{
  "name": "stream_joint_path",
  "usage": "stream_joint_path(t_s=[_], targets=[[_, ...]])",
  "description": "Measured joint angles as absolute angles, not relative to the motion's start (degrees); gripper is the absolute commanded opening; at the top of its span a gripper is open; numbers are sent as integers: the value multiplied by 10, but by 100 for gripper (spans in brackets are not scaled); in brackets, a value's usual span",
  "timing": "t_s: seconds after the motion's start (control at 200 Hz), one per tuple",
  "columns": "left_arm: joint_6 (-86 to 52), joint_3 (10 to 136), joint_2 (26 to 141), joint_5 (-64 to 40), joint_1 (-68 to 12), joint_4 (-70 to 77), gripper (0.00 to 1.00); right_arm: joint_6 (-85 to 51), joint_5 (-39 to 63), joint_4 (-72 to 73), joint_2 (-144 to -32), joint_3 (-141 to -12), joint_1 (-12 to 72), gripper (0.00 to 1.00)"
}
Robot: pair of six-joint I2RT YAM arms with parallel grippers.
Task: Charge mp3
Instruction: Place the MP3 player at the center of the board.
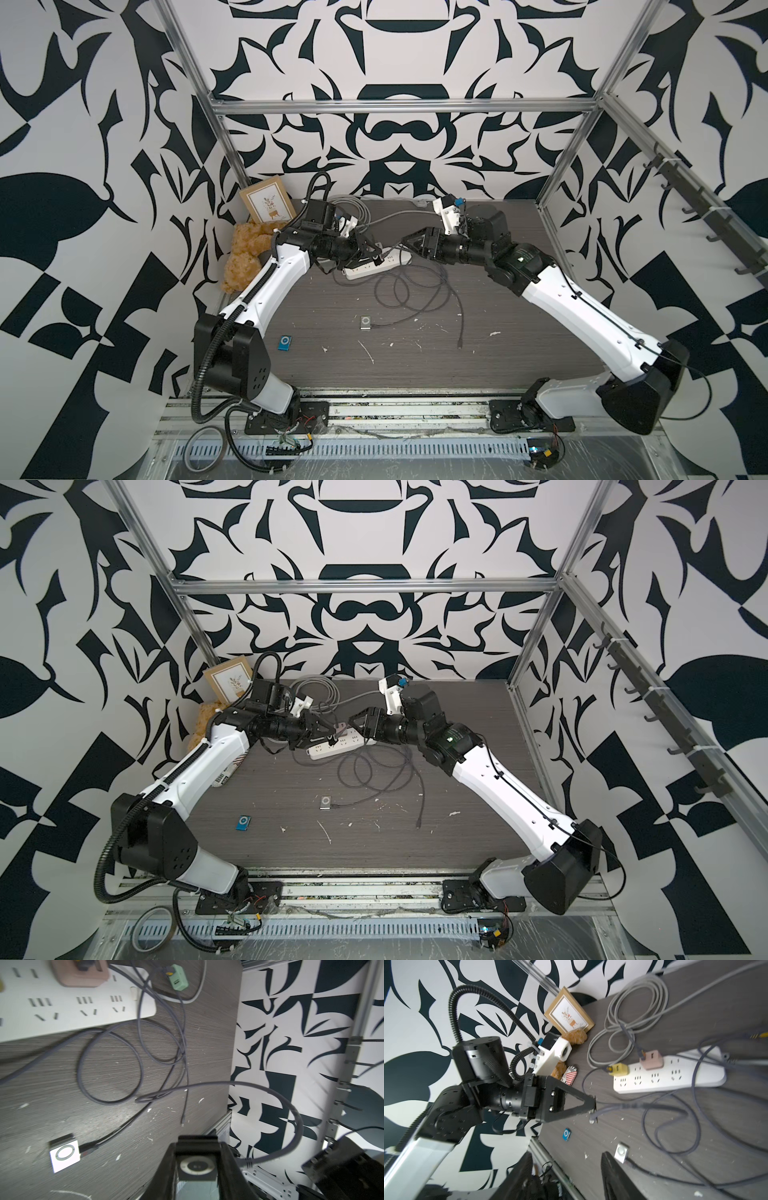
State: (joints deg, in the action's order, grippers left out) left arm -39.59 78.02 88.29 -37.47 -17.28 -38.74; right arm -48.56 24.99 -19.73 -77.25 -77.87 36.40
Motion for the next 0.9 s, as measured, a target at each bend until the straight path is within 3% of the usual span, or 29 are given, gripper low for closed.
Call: stream_joint_path(t_s=[0.21, 0.34, 0.46, 0.65, 0.795, 0.9], targets=[[-307, 781, 872, -274, -147, -542, 0, -504, 318, -293, -760, -772, 346, 80], [-262, 729, 881, -201, -128, -603, 0, -446, 285, -426, -788, -838, 222, 80], [-235, 702, 949, -144, -118, -615, 0, -357, 205, -499, -939, -987, 135, 77], [-211, 695, 1036, -100, -116, -586, 0, -201, 130, -562, -1239, -1216, 136, 77], [-197, 694, 1052, -92, -116, -563, 43, -124, 125, -619, -1400, -1336, 141, 77], [-192, 691, 1055, -86, -116, -548, 66, -98, 131, -638, -1449, -1380, 142, 77]])
